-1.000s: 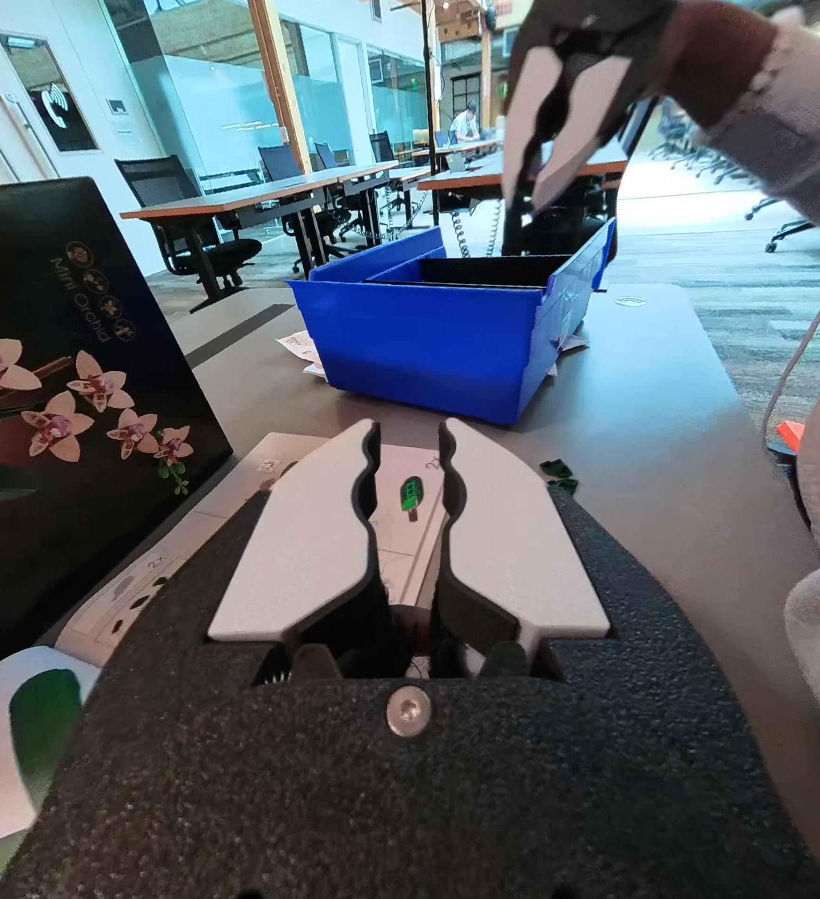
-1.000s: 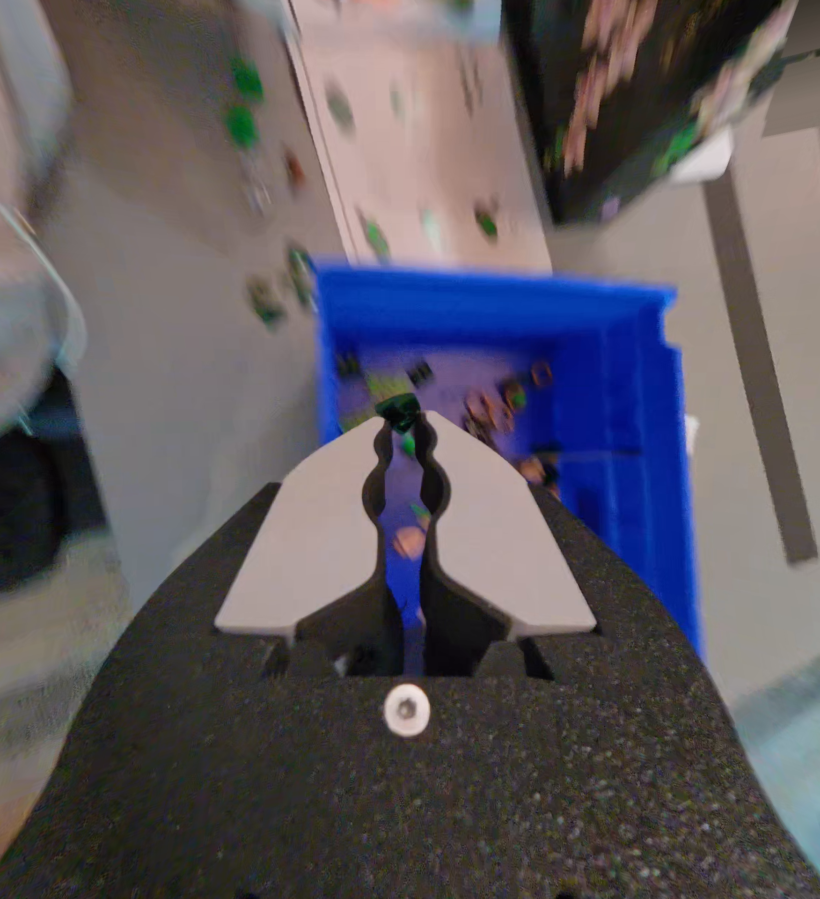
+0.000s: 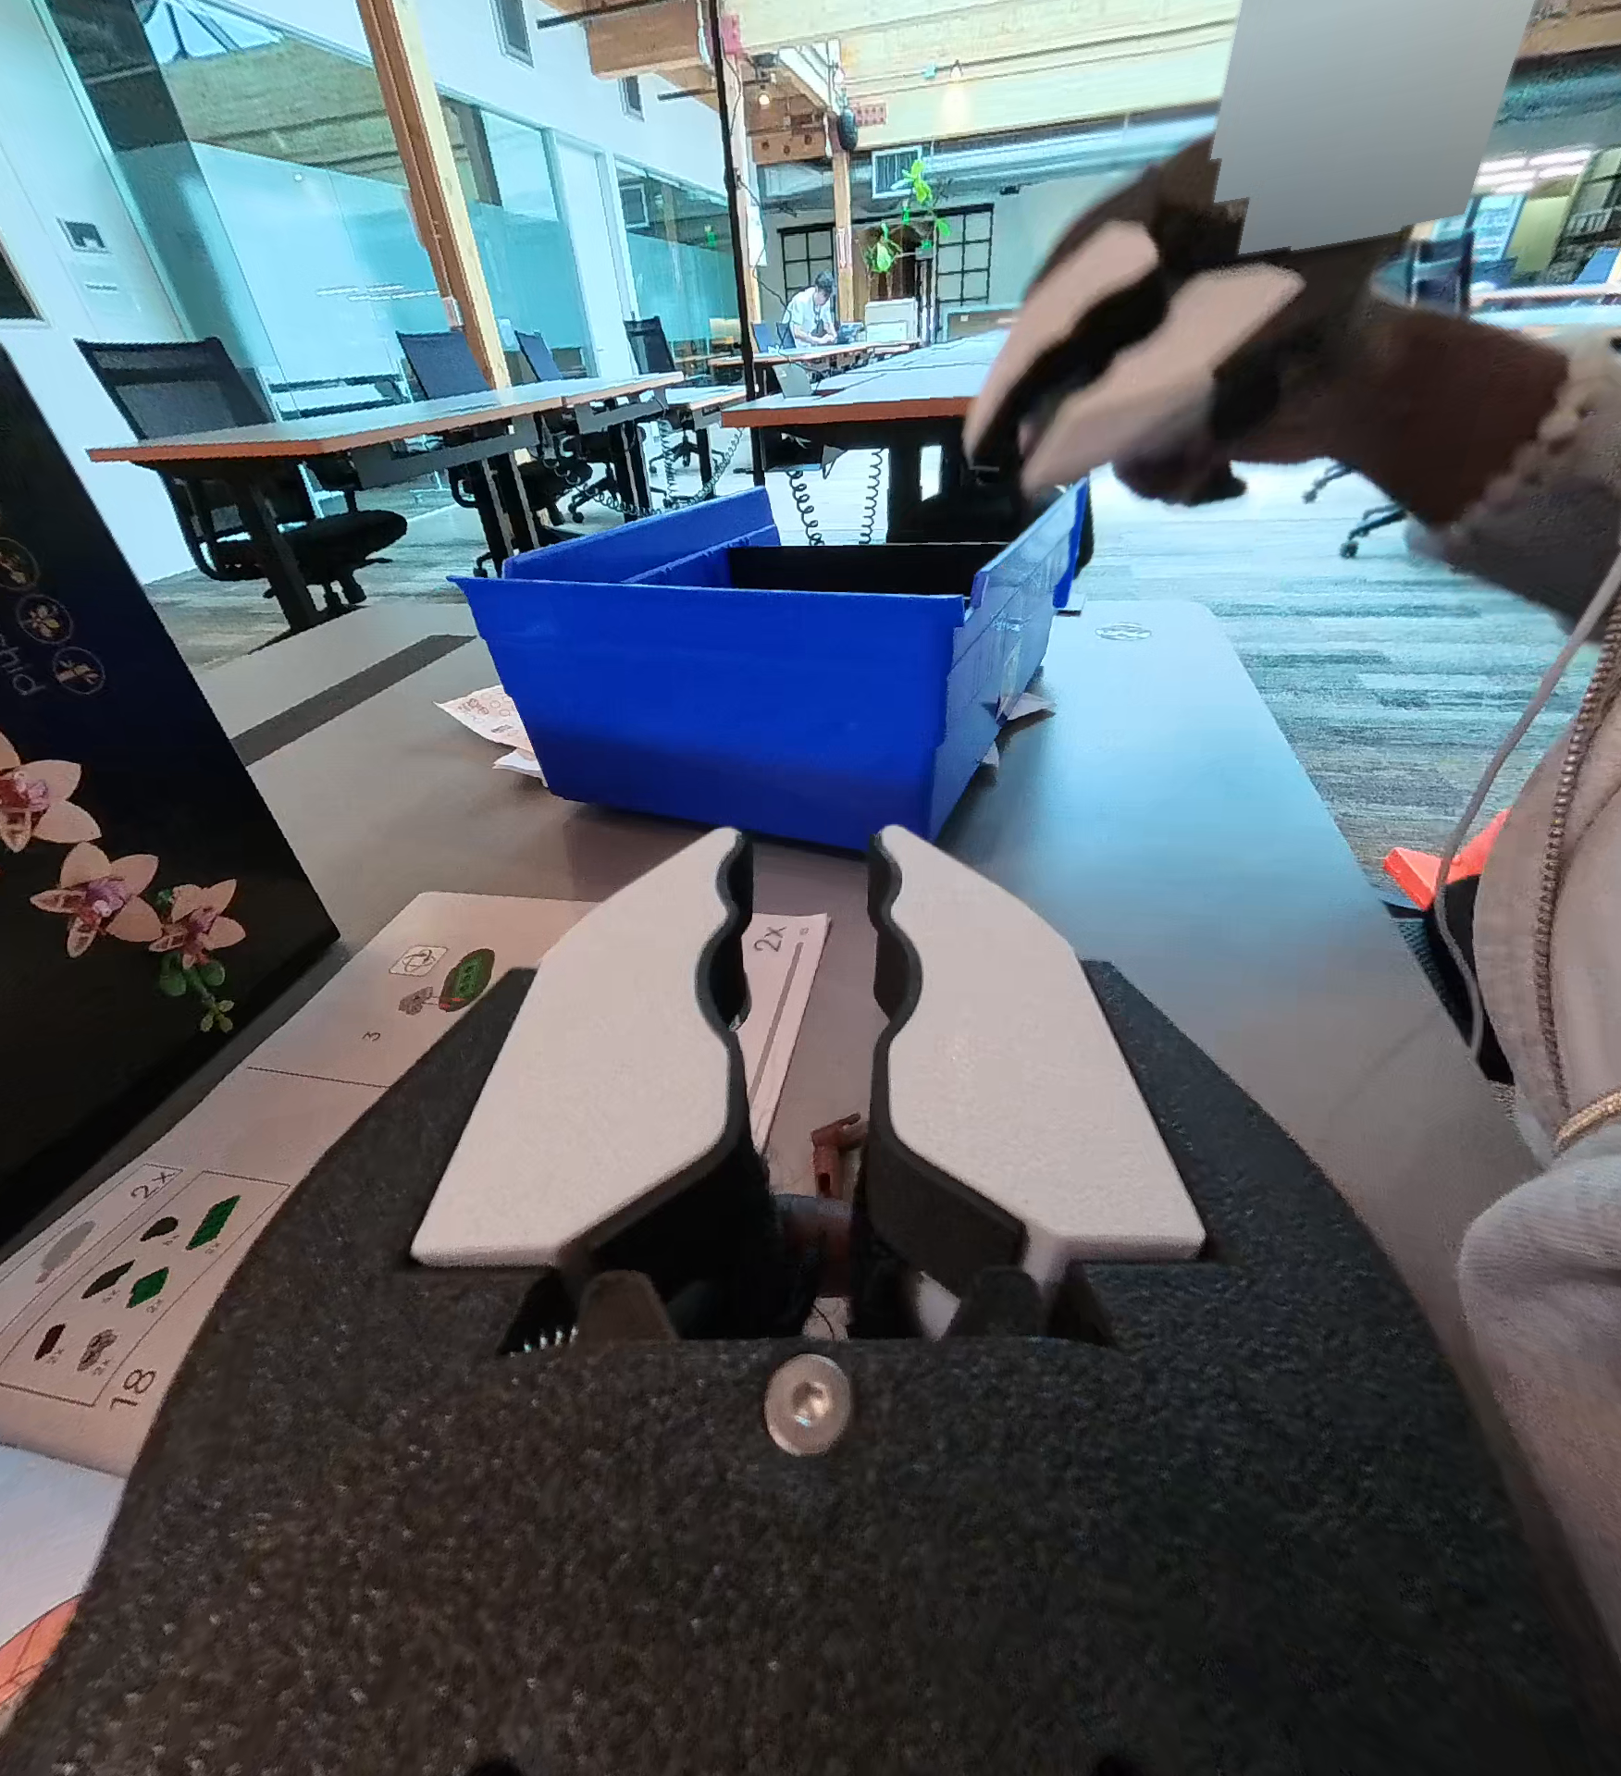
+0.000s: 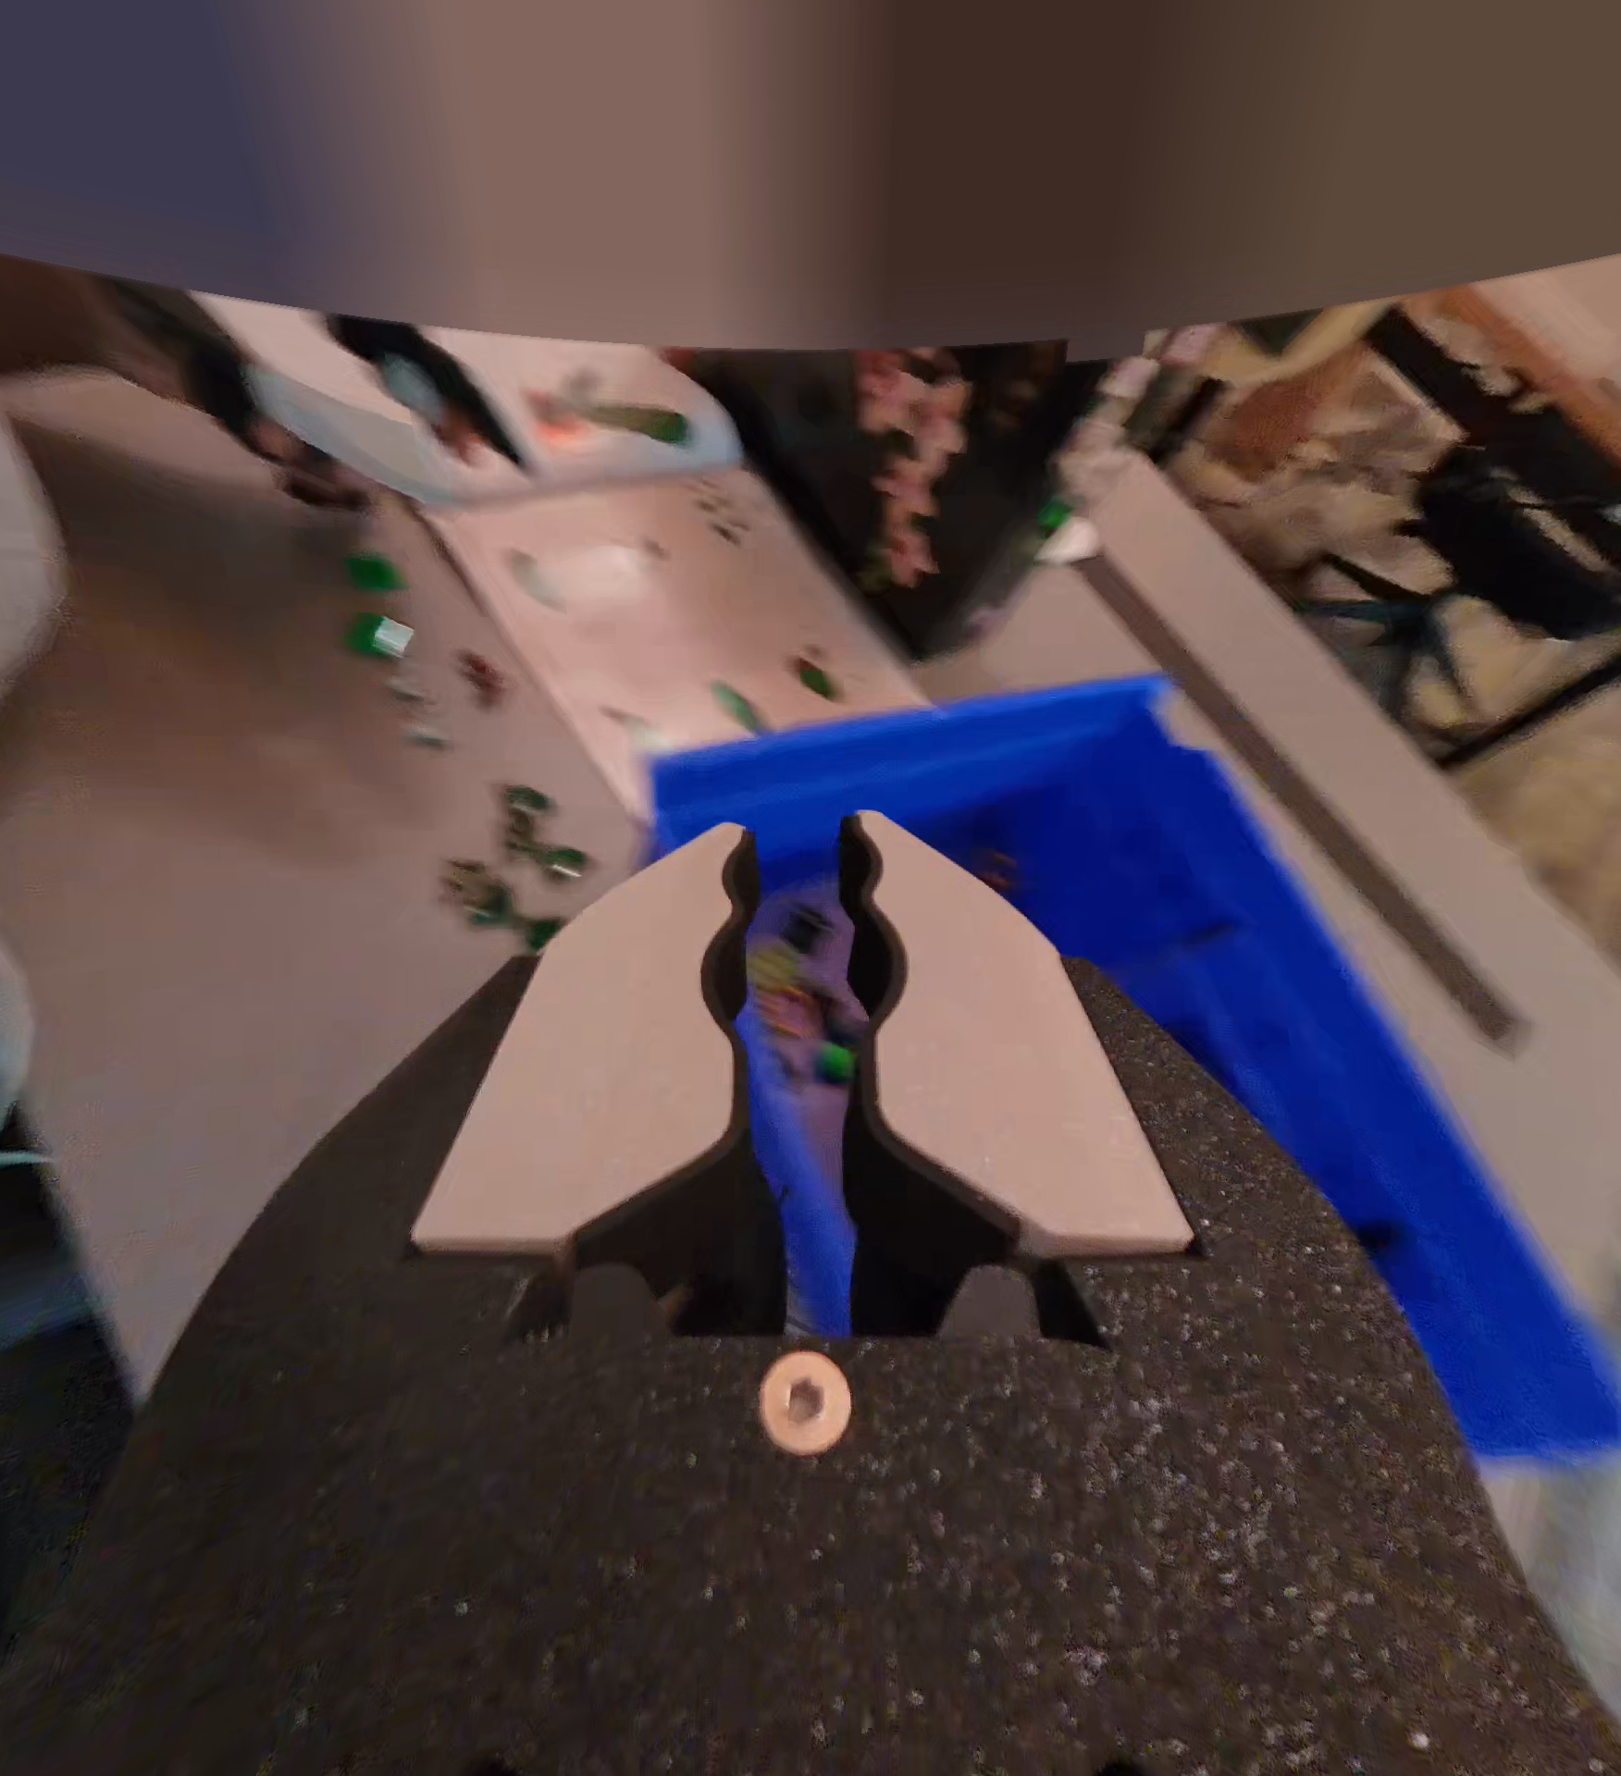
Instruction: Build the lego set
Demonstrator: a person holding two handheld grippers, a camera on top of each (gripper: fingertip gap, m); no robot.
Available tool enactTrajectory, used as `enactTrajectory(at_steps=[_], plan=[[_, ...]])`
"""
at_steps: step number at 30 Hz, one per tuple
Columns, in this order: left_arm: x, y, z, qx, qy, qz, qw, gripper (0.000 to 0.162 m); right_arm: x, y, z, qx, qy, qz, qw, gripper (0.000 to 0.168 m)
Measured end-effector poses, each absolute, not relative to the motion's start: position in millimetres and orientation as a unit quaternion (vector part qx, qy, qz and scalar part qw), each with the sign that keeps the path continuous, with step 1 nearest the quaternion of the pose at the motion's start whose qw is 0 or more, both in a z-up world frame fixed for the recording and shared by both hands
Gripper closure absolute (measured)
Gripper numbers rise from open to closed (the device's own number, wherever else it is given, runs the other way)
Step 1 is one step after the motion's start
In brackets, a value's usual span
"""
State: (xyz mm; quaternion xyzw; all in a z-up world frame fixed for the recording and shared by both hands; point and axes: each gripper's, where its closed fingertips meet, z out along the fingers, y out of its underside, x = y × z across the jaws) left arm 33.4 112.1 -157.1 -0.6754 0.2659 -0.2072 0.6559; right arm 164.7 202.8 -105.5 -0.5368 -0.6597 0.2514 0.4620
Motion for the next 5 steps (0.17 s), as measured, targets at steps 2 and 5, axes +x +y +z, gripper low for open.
enactTrajectory(at_steps=[2,5], plan=[[32,113,-158,-0.679,0.266,-0.199,0.655,0.140,184,249,-95,-0.542,-0.669,0.177,0.477,0.152],[29,116,-158,-0.683,0.259,-0.192,0.656,0.140,199,306,-111,-0.542,-0.717,0.106,0.426,0.152]])
